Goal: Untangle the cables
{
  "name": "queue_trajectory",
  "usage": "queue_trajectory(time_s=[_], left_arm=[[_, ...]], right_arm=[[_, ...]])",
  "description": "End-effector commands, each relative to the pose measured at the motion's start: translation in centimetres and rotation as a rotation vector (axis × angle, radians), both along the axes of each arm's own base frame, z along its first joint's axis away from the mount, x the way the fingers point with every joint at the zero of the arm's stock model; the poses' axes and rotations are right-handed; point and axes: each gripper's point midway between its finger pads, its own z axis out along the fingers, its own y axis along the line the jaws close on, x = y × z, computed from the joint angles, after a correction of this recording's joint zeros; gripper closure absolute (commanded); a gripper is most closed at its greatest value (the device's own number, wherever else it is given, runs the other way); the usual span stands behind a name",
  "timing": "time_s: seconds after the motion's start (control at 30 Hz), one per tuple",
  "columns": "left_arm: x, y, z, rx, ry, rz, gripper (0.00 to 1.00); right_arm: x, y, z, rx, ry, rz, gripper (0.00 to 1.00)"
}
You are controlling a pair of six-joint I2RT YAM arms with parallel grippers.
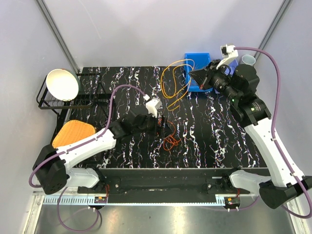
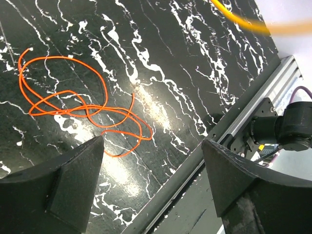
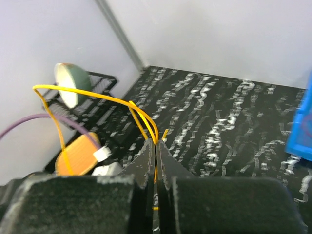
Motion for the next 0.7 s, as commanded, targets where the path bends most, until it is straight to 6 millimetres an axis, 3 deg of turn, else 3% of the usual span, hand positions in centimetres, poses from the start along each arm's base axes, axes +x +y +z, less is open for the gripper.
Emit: queue_trajectory(time_s=[0.0, 0.1, 0.23, 0.5, 0.53, 0.67], left_arm=[[0.3, 1.5, 0.3, 0.045, -0.008, 0.071, 0.16], [0.0, 4.0, -0.7, 0.156, 0.014, 0.132, 0.17], [-0.5, 7.6, -0.2, 0.245, -0.002, 0.213, 0.16], [-2.6, 14.3, 3.5, 0.364, -0.062, 0.313, 0.12], [-2.6, 15.2, 3.8, 0.38, -0.077, 0.338, 0.12], [-3.3, 18.0, 5.8, 0.378, -0.135, 0.396, 0.06]], right_arm=[[2.2, -1.7, 1.5, -0.063, -0.05, -0.136, 1.0], [4.0, -2.8, 0.9, -0.113, -0.039, -0.21, 1.0], [6.6, -4.5, 0.2, -0.151, -0.019, -0.298, 1.0], [11.5, -10.0, 0.3, -0.162, 0.009, -0.451, 1.0], [12.5, -10.9, -0.5, -0.172, 0.029, -0.474, 1.0], [14.6, -14.0, 0.3, -0.196, 0.022, -0.571, 1.0]])
